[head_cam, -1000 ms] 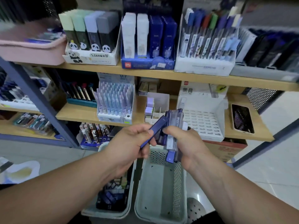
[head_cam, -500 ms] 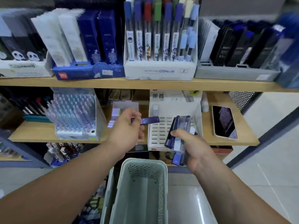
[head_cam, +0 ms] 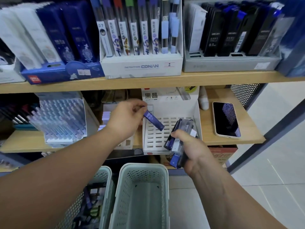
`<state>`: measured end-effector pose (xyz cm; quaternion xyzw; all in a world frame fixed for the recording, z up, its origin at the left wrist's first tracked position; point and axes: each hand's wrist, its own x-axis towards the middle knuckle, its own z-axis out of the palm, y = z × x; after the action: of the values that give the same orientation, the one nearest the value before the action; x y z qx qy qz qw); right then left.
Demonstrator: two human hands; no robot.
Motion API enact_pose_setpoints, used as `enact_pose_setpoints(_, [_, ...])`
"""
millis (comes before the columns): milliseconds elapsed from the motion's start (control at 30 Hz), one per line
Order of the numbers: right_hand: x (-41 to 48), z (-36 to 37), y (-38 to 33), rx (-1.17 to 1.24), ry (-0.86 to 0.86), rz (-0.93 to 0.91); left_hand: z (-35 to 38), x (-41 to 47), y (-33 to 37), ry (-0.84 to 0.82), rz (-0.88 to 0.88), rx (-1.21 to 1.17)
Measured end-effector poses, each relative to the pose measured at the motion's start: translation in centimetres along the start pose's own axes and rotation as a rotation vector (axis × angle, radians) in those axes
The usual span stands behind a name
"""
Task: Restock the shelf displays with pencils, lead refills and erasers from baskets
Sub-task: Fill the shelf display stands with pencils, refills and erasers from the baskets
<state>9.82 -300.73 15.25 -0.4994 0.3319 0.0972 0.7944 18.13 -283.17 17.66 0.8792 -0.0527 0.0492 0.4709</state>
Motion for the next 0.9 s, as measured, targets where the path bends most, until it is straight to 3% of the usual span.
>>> enact_pose_setpoints(233, [0.5,1.6,-0.5,0.038,-0.032,0.017,0.2,1.2,-0.1,0.073,0.166,0.173])
enact_pose_setpoints(600, [1.6,-0.7,-0.7,0.028,0.007,0.022,1.9,3.3,0.8,-0.036,0.289,0.392])
enact_pose_setpoints(900, [1.5,-1.1,-0.9,0.032,0.009,0.021,2.1,4.5,1.2,-0.038,0.235,0.431])
